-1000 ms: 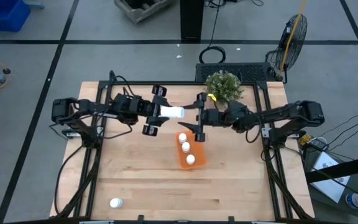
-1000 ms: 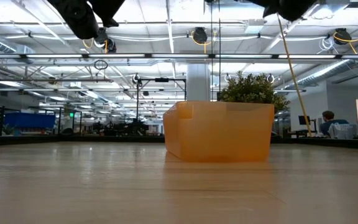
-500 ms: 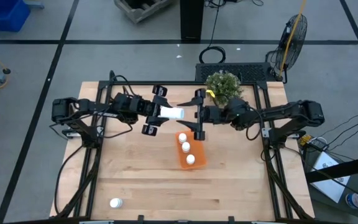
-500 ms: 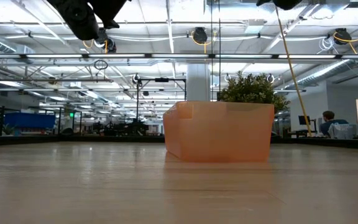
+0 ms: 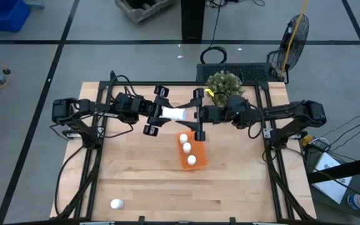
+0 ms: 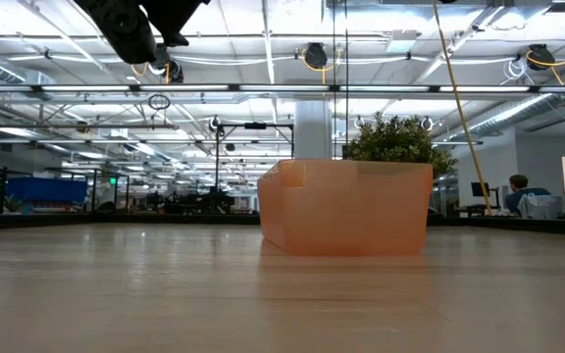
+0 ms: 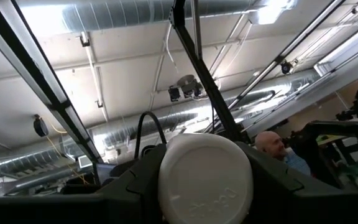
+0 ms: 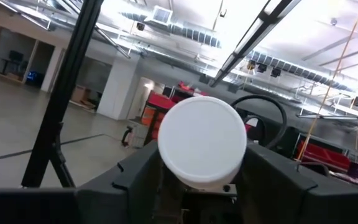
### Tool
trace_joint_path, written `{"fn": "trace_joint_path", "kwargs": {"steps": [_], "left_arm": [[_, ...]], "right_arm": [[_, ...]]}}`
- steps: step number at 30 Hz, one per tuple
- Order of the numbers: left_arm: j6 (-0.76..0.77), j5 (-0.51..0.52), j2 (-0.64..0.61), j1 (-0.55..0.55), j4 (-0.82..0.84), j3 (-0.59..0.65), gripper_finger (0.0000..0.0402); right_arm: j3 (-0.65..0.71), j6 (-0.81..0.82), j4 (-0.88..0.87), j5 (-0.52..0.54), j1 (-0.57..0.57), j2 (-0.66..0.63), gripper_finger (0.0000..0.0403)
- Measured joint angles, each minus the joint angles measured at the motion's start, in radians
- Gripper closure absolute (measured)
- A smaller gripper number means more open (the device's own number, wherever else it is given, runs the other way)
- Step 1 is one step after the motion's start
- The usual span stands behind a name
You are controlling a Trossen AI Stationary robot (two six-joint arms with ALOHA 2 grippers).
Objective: Pick and place pill bottles into a basket
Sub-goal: Put the white pill bottle into the orange container
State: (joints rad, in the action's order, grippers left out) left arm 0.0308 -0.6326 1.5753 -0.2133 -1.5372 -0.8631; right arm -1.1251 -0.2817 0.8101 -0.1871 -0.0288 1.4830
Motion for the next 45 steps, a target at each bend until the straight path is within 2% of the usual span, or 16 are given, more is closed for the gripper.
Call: {"fn": "trace_joint_path", "kwargs": {"steps": [7,16,25,29,32,38,45], "left_arm": [[0.016,-0.010,0.000,-0.002,0.000,0.000,0.0229],[0.028,-0.021,0.000,-0.012,0.014,0.000,0.0229],[0.032,-0.024,0.000,-0.015,0.025,-0.001,0.0229],[0.031,-0.032,-0.002,-0.015,0.058,-0.001,0.0230],[0.033,-0.036,-0.002,-0.015,0.064,-0.001,0.0231],[0.056,-0.044,-0.002,-0.015,0.071,-0.001,0.0231],[0.086,0.011,0.002,-0.016,0.076,-0.001,0.0231]], "right_arm": [[0.000,-0.004,0.000,0.000,0.000,0.000,0.0229],[-0.004,-0.004,-0.003,0.002,0.000,0.000,0.0217],[-0.013,-0.016,-0.008,0.001,0.000,0.001,0.0224],[-0.013,-0.044,-0.026,-0.001,0.000,-0.001,0.0252],[-0.014,-0.078,-0.032,-0.006,0.000,-0.001,0.0254],[-0.014,-0.132,-0.080,-0.005,0.002,-0.022,0.0255],[-0.014,-0.147,-0.185,0.009,0.003,-0.075,0.0255]]}}
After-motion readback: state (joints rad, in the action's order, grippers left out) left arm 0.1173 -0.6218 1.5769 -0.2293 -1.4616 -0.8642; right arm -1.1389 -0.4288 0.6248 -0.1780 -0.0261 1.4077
